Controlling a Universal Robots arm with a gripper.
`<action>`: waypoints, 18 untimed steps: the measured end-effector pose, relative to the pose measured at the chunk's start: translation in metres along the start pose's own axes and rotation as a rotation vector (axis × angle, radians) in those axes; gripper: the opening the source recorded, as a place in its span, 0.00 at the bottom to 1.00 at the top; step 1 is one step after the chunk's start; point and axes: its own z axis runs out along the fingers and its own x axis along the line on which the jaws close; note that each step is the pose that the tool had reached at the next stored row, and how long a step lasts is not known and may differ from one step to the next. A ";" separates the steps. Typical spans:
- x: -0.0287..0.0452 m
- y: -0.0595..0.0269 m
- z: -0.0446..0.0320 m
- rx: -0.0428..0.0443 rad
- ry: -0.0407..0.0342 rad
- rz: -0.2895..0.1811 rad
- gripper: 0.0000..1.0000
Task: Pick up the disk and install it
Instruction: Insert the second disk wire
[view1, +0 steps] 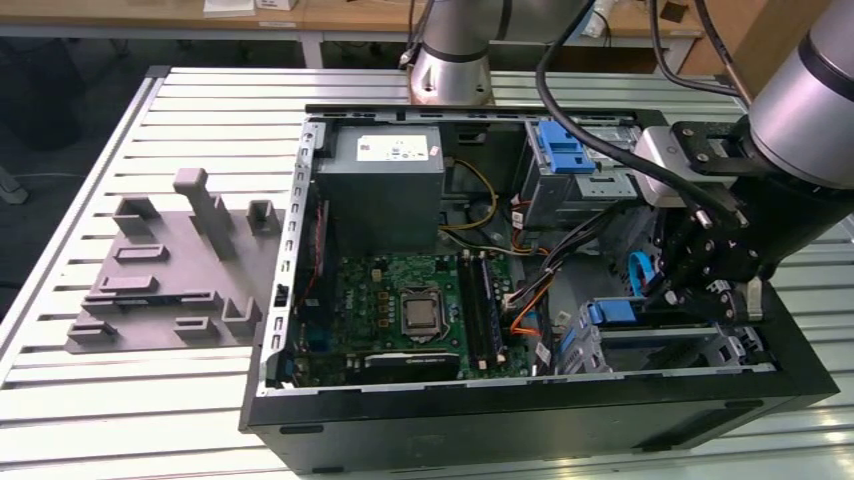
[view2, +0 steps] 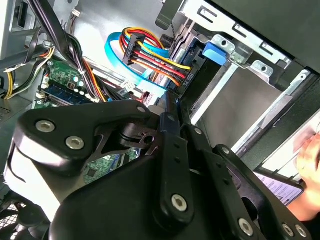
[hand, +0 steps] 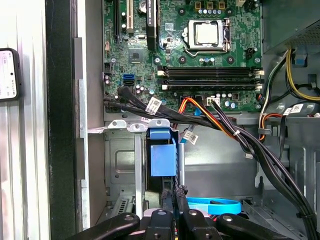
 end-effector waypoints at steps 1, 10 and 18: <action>0.0000 0.0000 0.0000 0.0000 0.0000 0.000 0.16; 0.0000 0.0000 -0.0013 -0.0004 -0.0067 0.000 0.23; -0.0003 0.0001 -0.0079 -0.0008 -0.0101 0.000 0.51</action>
